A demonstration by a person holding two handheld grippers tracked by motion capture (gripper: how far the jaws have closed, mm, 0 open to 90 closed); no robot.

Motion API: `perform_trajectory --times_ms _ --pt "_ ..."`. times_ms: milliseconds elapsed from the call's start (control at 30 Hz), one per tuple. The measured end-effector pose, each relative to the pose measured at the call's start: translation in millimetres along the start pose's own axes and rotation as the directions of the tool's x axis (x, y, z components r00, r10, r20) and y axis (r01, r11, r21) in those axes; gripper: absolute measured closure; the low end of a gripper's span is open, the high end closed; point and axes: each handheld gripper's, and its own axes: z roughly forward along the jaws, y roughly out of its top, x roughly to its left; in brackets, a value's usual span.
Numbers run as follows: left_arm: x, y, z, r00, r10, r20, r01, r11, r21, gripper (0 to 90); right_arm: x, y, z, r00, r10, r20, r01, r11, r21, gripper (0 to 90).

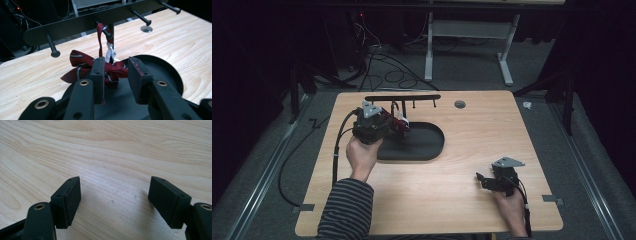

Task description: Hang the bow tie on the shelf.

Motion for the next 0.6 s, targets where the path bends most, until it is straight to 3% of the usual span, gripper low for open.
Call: perform_trajectory --times_ms 133,600 --pt "-2.0 -2.8 -3.8 0.9998 0.02 -0.002 -0.02 0.9998 0.004 66.3 -0.1 0.0 0.2 1.0 -0.001 0.001 0.001 1.0 -0.002 27.8" --pt "-0.7 -11.2 -18.9 0.9998 0.004 0.018 -0.004 0.9999 -0.012 63.3 -0.1 0.0 0.2 1.0 -0.003 0.001 0.003 1.0 -0.002 27.7"
